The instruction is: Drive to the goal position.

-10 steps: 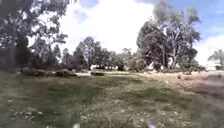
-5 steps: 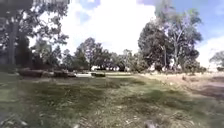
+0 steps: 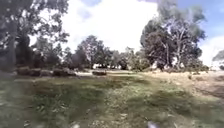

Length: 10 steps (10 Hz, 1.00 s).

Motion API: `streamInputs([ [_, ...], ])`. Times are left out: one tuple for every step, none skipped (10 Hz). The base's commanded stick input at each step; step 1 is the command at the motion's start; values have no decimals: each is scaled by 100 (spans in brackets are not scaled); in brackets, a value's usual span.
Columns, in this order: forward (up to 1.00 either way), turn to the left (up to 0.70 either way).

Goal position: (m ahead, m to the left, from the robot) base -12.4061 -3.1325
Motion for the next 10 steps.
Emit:
streamInputs([
  [70, 0],
  [70, 0],
  [70, 0],
  [70, 0],
  [70, 0],
  [70, 0],
  [70, 0],
  [70, 0],
  [70, -35],
  [70, -35],
])
